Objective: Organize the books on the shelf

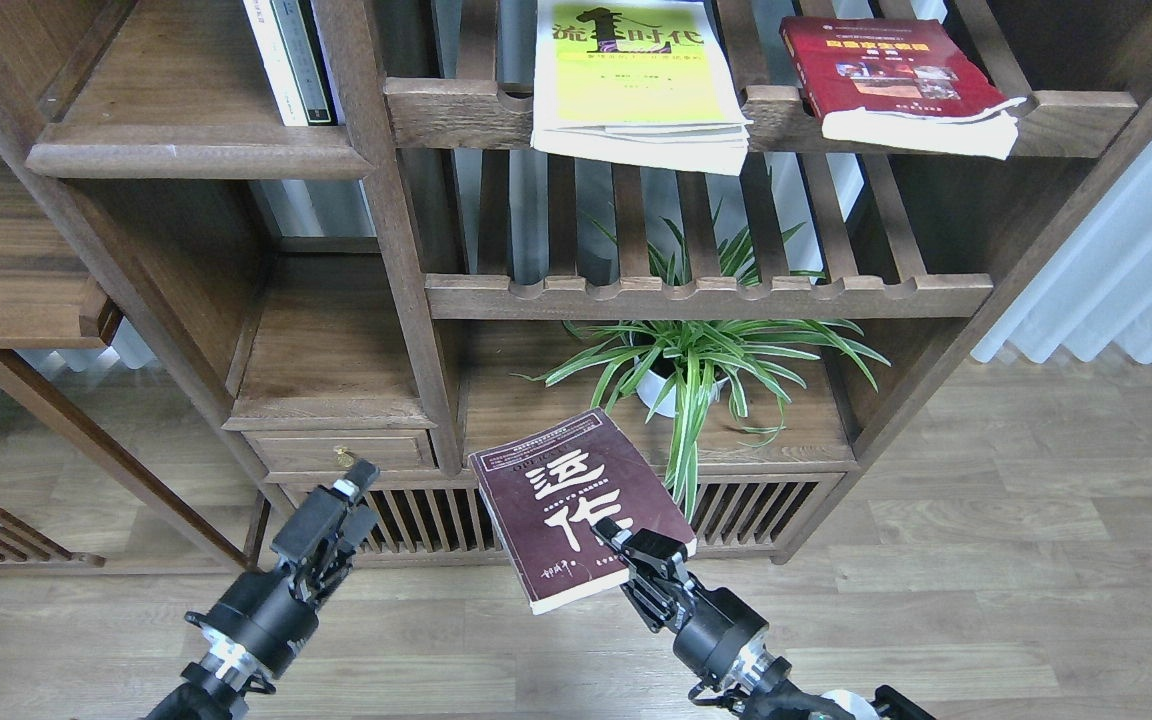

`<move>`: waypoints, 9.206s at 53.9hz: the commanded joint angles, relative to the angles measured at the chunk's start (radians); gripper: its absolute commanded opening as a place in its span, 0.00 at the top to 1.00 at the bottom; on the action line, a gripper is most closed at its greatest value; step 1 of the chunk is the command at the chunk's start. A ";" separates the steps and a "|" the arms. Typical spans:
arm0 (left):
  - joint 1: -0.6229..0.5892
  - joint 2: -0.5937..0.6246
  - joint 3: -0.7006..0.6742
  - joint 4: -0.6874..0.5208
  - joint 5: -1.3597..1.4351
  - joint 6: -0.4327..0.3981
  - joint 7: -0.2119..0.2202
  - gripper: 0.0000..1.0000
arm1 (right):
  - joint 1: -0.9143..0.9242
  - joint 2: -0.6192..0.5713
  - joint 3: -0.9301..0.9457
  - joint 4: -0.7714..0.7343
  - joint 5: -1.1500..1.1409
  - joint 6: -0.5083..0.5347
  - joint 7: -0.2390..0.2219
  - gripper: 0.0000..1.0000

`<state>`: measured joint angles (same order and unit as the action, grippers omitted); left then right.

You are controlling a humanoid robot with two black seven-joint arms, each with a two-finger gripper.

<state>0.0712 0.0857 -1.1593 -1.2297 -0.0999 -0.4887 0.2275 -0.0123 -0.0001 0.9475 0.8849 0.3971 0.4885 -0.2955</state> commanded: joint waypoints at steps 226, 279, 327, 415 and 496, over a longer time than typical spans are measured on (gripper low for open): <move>0.075 0.784 -0.565 -0.152 -0.086 0.000 0.026 0.95 | -0.011 0.000 -0.257 -0.026 0.003 0.000 0.015 0.01; -0.889 1.039 -0.088 -0.074 0.078 0.000 0.102 0.94 | -0.012 0.000 -0.256 -0.021 0.008 0.000 0.015 0.01; -1.192 0.499 -0.073 0.265 0.503 0.000 0.026 0.94 | -0.008 0.000 -0.260 -0.014 0.002 0.000 0.015 0.01; -1.392 0.204 0.165 0.857 0.450 0.000 -0.428 0.94 | -0.018 0.000 -0.271 0.008 0.002 0.000 0.015 0.01; -1.341 0.204 0.207 0.832 0.577 0.000 -0.418 0.09 | -0.035 0.000 -0.273 0.029 0.005 0.000 0.015 0.01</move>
<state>-1.2626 0.2907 -0.9525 -0.3972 0.4774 -0.4887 -0.1902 -0.0476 0.0000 0.6749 0.9143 0.4019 0.4889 -0.2807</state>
